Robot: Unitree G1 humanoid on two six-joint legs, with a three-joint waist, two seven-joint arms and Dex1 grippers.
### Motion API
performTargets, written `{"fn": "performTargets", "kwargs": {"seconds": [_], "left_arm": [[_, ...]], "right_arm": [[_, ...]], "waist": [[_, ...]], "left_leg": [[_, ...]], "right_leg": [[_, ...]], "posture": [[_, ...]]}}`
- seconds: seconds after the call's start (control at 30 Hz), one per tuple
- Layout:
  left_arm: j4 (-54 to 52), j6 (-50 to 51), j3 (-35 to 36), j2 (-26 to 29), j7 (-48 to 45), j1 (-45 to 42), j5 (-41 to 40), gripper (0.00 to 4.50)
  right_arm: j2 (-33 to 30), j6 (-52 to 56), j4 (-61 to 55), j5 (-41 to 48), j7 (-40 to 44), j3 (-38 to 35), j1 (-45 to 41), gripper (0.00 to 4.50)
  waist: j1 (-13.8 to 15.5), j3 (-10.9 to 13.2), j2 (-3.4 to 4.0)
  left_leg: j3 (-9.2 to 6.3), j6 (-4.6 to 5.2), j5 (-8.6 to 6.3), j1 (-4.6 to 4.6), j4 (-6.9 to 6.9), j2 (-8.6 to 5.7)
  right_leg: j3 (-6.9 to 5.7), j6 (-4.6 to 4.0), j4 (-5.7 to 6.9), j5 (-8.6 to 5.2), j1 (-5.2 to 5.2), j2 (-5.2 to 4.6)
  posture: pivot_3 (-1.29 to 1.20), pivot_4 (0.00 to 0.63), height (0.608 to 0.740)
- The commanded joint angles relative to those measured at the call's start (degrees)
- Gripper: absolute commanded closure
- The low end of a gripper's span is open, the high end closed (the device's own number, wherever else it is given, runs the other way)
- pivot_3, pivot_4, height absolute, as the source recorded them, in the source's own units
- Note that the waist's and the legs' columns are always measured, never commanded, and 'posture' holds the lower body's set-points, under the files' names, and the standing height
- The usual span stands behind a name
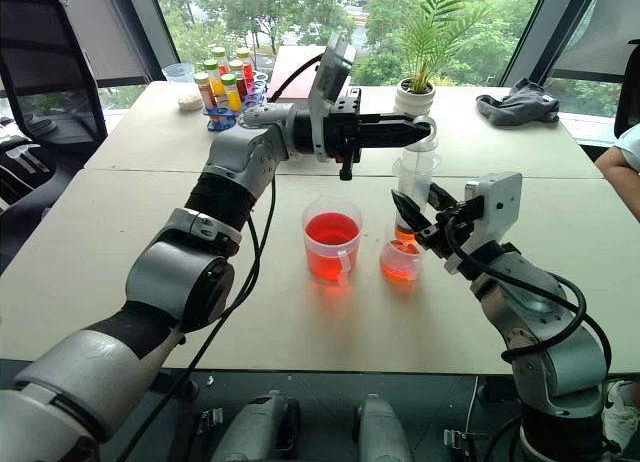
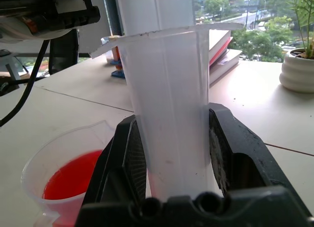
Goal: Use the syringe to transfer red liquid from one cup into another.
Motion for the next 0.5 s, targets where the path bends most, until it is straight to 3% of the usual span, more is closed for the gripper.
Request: {"fn": "performTargets", "kwargs": {"seconds": [0.03, 0.5], "left_arm": [[-0.24, -0.65, -4.17, -1.49, -1.29, 2.79, 3.01, 4.47], [-0.57, -2.34, -6.09, -2.41, -1.41, 7.30, 5.28, 4.47]], "right_arm": [[-1.52, -0.42, -5.93, 3.43, -2.24, -5.15, -5.75, 3.12], [-4.25, 2.15, -6.01, 6.69, -3.92, -7.63, -9.19, 3.12]], "waist": [[0.00, 0.00, 0.00], [0.03, 0.00, 0.00]], "left_leg": [[0.00, 0.00, 0.00, 0.00, 0.00, 0.00], [-0.01, 0.01, 0.00, -0.01, 0.01, 0.00]], "right_leg": [[0.00, 0.00, 0.00, 0.00, 0.00, 0.00], [-0.01, 0.00, 0.00, 0.00, 0.00, -0.02]], "posture": [[0.00, 0.150, 0.740], [0.00, 0.150, 0.740]]}}
